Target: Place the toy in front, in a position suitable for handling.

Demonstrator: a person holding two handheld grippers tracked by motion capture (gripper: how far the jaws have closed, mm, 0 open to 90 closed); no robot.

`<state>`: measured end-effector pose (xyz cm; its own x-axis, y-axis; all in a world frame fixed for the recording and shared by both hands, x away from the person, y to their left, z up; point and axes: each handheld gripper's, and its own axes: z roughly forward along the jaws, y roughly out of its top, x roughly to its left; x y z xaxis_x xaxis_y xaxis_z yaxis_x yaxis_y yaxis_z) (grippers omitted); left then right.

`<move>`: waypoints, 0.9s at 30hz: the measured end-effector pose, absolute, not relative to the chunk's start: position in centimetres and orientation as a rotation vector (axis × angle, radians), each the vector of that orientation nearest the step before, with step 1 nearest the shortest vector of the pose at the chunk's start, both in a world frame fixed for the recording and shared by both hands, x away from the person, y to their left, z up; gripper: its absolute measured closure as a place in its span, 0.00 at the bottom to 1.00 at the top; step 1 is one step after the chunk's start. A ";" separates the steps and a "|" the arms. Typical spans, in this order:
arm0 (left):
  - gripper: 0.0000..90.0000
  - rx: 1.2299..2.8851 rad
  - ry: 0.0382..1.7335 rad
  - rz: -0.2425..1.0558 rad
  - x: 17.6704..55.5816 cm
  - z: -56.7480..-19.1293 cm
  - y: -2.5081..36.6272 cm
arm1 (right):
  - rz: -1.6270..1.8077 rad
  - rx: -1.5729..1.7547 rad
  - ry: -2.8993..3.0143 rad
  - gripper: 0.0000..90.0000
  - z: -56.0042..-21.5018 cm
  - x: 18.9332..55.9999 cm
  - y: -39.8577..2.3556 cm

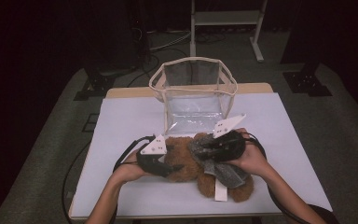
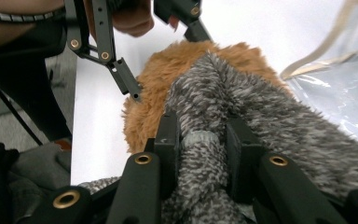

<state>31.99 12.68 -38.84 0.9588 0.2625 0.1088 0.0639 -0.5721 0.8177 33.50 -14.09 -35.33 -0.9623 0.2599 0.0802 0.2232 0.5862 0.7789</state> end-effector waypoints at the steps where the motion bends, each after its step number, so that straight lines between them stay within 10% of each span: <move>1: 0.38 2.170 0.228 0.274 32.0 -38.8 12.8 | 1.343 0.413 2.763 0.77 -35.4 33.5 -14.0; 27: 0.29 2.211 0.170 0.256 31.6 -38.3 11.9 | 1.312 0.449 2.756 0.77 -34.6 32.2 -16.9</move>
